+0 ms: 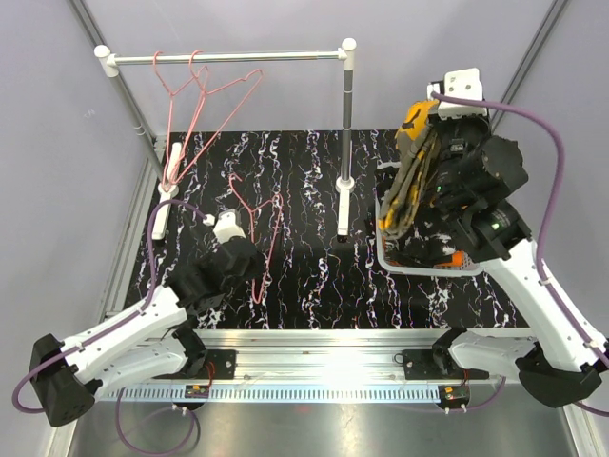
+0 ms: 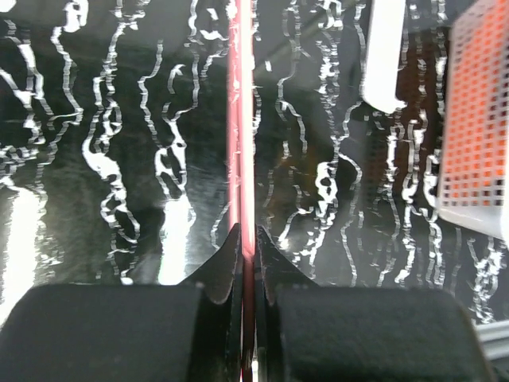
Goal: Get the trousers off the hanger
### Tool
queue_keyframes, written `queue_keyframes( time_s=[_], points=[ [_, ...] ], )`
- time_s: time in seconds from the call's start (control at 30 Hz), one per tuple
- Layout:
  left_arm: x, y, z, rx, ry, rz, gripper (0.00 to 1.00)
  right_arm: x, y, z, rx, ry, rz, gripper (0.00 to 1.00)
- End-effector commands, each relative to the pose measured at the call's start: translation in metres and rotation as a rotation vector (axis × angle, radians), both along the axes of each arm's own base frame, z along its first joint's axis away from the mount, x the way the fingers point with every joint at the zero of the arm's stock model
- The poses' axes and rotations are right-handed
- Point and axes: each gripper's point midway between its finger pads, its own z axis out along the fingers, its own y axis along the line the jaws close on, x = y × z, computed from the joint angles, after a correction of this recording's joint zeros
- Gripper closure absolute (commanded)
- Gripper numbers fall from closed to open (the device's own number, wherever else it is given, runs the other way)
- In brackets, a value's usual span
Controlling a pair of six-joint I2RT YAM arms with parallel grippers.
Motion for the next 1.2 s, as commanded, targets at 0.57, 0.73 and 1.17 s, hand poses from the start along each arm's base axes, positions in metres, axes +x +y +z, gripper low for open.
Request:
queue_keyframes(
  time_s=[0.57, 0.73, 1.17],
  points=[
    [-0.013, 0.006, 0.031, -0.008, -0.106, -0.118, 1.00, -0.066, -0.142, -0.057, -0.233, 0.018, -0.539, 1.00],
    [-0.019, 0.005, 0.033, -0.022, -0.125, -0.164, 1.00, -0.043, -0.128, -0.116, -0.283, 0.112, -0.446, 1.00],
    [-0.035, 0.013, 0.043, -0.048, -0.165, -0.219, 1.00, 0.042, -0.078, -0.184, -0.153, 0.324, -0.508, 1.00]
  ],
)
